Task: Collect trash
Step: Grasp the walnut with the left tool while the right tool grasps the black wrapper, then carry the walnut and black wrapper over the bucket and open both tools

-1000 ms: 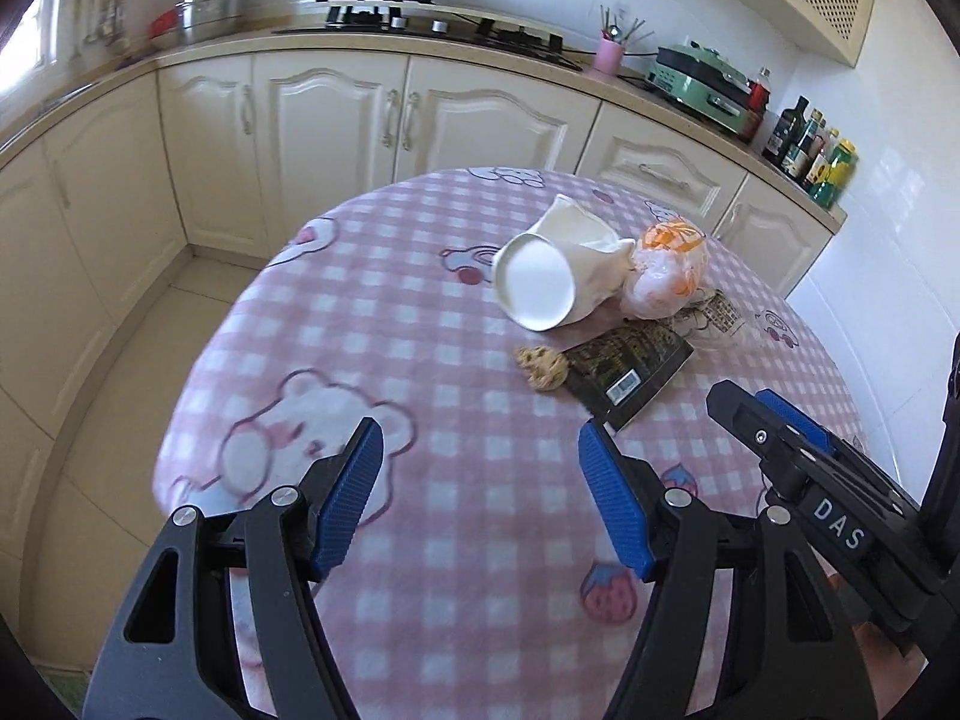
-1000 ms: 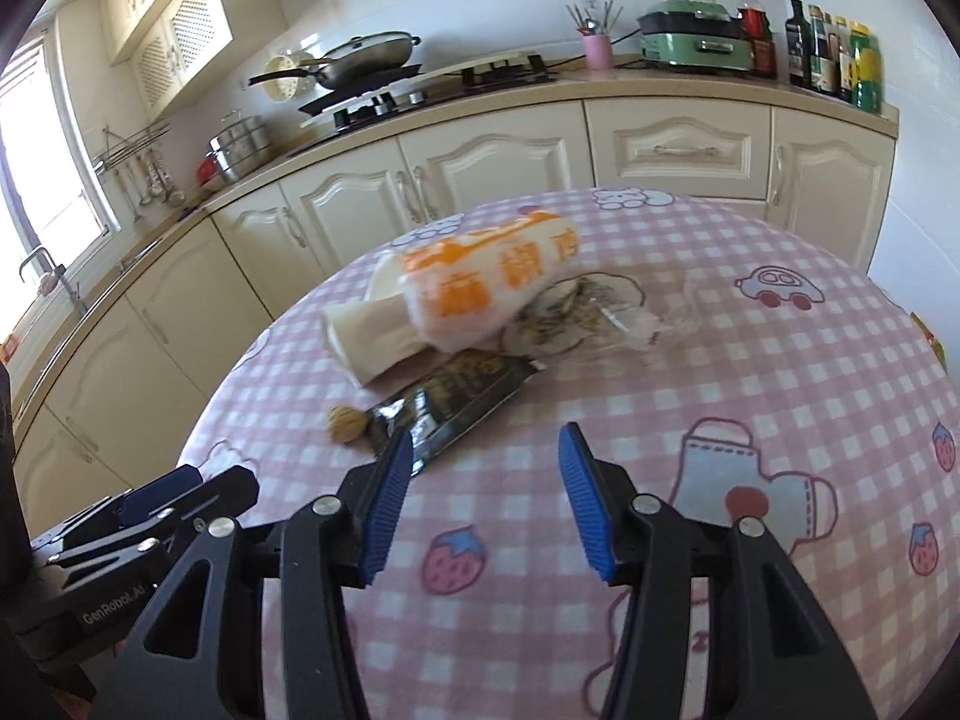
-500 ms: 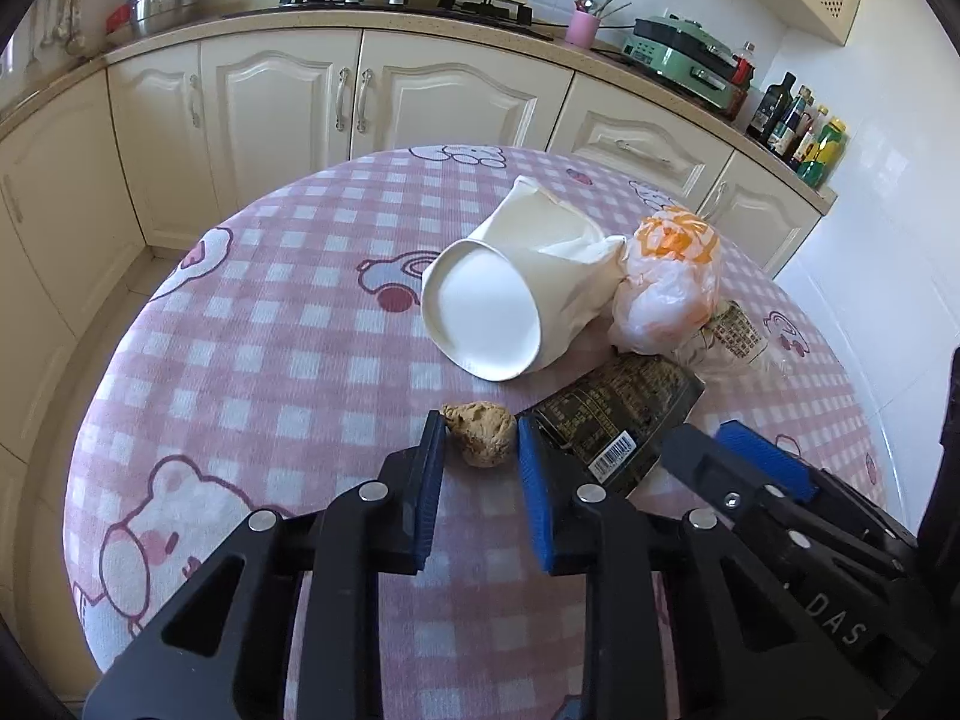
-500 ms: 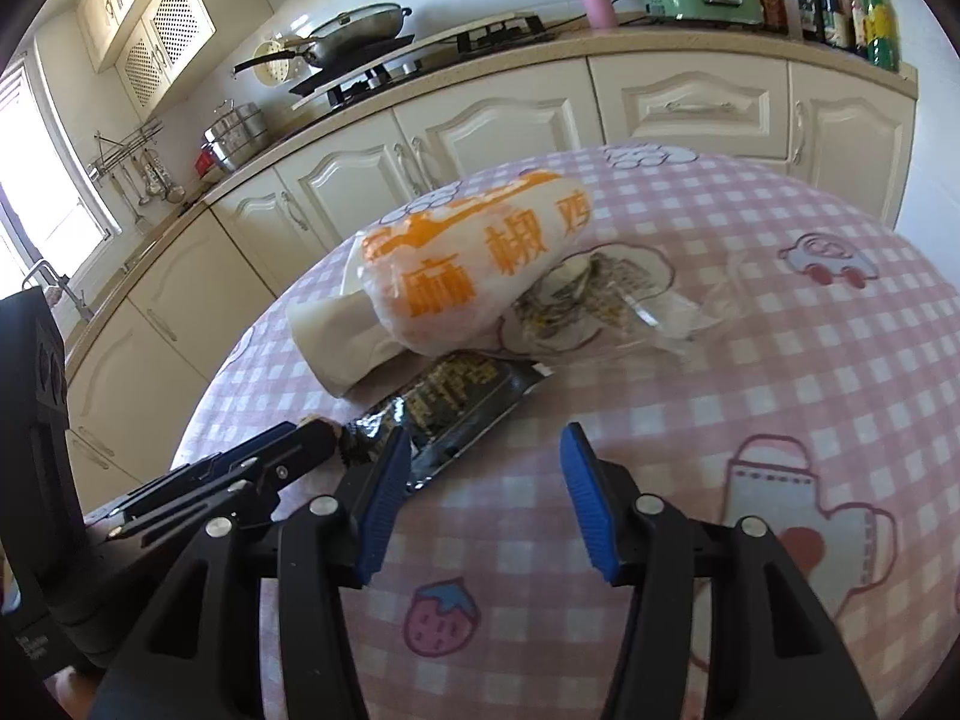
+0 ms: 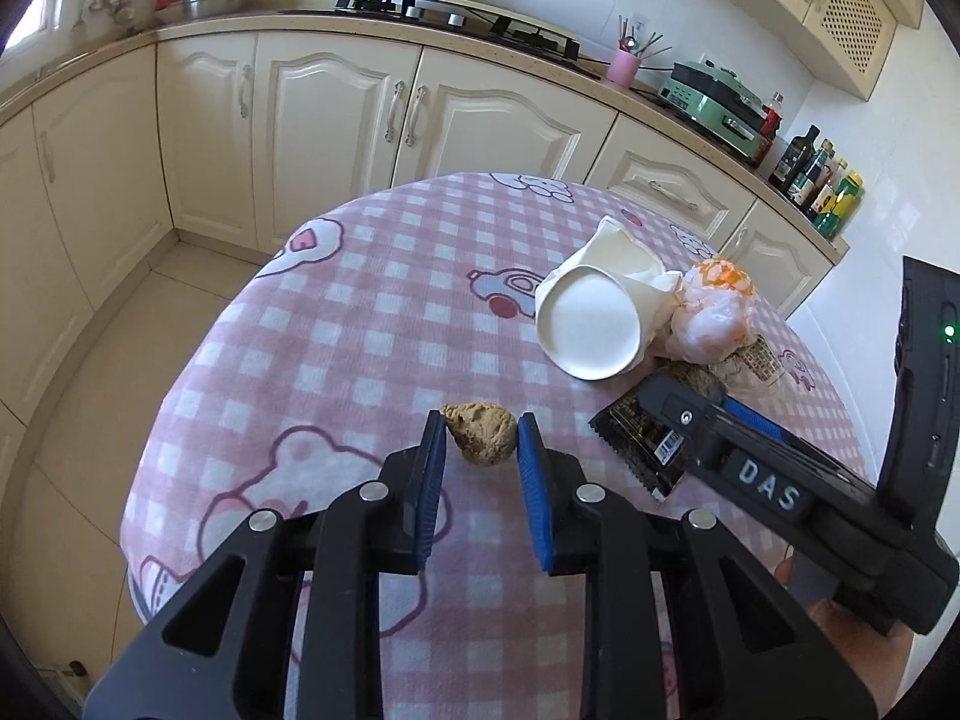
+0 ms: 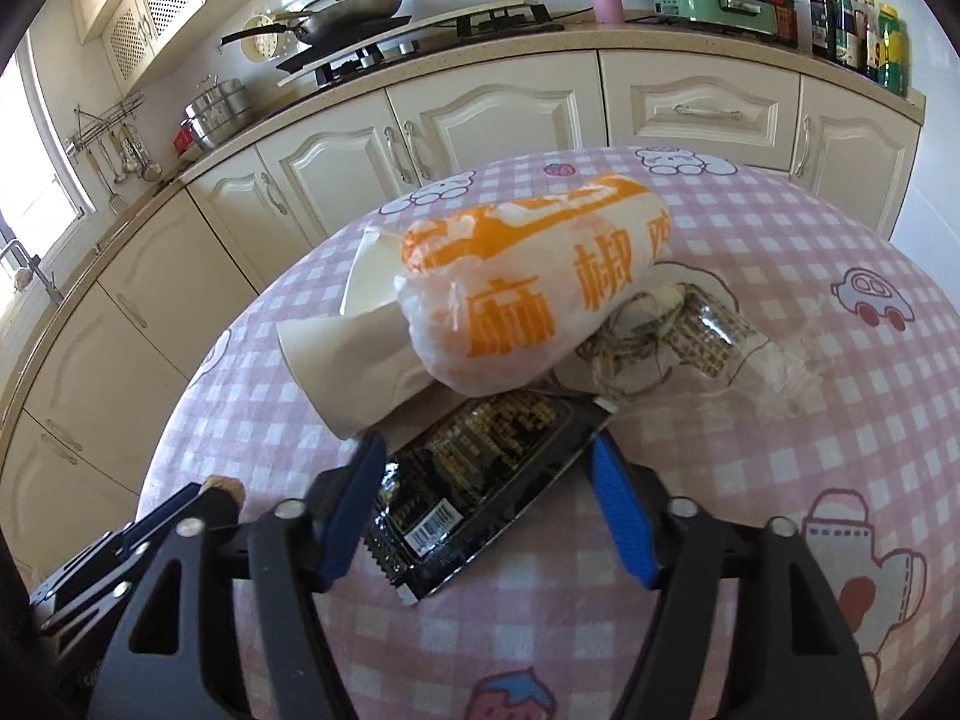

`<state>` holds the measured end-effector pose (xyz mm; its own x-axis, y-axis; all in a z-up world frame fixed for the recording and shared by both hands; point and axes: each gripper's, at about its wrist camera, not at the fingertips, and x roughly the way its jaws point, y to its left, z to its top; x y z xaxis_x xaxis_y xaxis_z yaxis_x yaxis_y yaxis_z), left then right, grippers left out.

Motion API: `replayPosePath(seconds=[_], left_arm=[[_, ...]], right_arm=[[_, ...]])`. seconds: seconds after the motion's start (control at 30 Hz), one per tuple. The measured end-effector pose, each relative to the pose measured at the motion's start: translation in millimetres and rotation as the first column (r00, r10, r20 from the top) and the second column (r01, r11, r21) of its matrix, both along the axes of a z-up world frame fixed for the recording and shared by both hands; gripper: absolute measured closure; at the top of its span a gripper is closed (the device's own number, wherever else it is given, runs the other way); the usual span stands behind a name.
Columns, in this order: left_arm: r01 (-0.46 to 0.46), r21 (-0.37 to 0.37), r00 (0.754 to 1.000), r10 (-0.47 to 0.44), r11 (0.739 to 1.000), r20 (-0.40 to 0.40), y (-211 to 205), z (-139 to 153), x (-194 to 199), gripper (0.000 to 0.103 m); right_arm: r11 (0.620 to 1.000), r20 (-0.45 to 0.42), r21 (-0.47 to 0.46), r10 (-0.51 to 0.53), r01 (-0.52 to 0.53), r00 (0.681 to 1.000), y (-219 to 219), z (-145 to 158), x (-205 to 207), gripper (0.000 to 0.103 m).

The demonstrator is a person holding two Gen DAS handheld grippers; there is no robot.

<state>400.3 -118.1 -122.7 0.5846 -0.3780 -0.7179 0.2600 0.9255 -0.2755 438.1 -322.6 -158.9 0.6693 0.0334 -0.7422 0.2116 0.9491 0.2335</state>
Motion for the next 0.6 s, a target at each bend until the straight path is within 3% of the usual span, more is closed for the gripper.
replayPosePath(seconds=[0.03,0.33,0.6], left_arm=[[0.0,0.0,1.0,0.0,1.0,0.002,2.3,0.2,-2.2,0.08],[-0.029,-0.012,0.999,0.03,0.999,0.031,33.2,17.4,-25.0,0.08],[-0.077,-0.038,0.995,0.079,0.996,0.059,73.2,33.3,-55.8,0.08]], right_arm=[[1.0,0.003,0.008,0.007,-0.007,1.0,-0.8,-0.4,0.0,0.068],[0.997,0.028,0.046,0.052,-0.054,0.998,8.4,6.3,-27.5,0.09],[0.987,0.098,0.046,0.15,-0.155,0.984,56.5,41.2,-69.6,0.093]])
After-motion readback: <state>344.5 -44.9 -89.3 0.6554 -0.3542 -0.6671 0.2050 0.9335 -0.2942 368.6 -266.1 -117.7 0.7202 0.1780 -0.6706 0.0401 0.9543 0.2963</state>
